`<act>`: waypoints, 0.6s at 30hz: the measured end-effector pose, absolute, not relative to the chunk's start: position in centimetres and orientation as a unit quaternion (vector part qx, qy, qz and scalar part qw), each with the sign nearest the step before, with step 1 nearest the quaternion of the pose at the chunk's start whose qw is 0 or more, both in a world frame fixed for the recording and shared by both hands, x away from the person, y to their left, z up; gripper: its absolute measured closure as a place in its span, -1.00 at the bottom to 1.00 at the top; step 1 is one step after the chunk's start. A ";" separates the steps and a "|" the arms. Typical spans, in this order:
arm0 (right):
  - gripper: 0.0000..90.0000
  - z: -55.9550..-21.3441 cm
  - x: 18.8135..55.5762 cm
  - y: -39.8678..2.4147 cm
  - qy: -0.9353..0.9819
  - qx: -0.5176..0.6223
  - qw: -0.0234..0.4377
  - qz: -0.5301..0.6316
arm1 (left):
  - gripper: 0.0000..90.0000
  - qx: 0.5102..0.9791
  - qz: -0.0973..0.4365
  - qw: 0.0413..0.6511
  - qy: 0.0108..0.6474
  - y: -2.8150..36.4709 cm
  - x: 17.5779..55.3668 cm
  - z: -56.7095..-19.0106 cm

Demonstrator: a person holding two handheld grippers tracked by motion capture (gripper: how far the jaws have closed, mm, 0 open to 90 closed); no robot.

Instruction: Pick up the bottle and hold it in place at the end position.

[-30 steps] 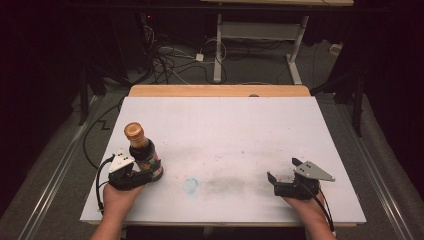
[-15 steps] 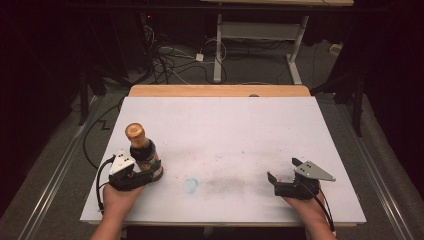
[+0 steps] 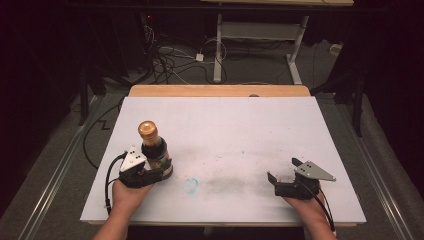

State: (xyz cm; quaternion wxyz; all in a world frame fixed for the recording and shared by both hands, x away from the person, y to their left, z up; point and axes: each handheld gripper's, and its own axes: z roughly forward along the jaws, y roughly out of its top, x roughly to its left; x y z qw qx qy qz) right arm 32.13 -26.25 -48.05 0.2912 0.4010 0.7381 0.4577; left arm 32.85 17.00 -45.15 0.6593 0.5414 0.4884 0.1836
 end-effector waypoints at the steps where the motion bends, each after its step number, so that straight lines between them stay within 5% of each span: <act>1: -0.99 -48.1 32.2 -26.3 0.738 0.400 0.290 0.459 | -0.35 0.542 0.183 0.661 0.485 16.7 33.0 -45.0; 18: -0.99 -48.1 32.1 -26.5 0.734 0.403 0.286 0.466 | -0.36 0.568 0.135 0.675 0.452 10.2 38.2 -43.8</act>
